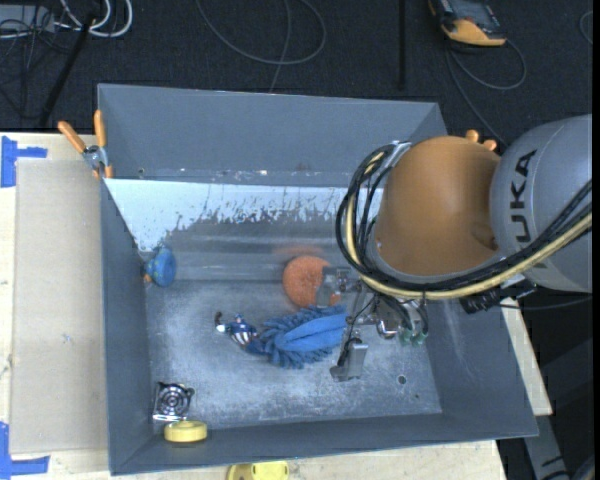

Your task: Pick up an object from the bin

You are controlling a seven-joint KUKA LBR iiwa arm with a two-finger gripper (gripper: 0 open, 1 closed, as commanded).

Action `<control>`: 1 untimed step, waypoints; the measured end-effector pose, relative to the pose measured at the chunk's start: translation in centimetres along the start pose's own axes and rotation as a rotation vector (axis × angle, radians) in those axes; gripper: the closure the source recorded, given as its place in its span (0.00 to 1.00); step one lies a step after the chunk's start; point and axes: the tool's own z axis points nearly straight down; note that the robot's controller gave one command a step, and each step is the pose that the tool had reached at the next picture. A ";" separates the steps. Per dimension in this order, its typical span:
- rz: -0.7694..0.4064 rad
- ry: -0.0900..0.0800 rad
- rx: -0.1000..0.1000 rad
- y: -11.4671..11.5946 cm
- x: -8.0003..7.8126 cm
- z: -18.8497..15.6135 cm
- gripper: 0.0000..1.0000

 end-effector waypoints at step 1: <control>0.002 -0.008 0.000 0.0 -0.2 -0.4 0.00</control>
Offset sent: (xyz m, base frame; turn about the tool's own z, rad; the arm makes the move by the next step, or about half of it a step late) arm 0.0076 -0.0097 -0.1355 -0.0592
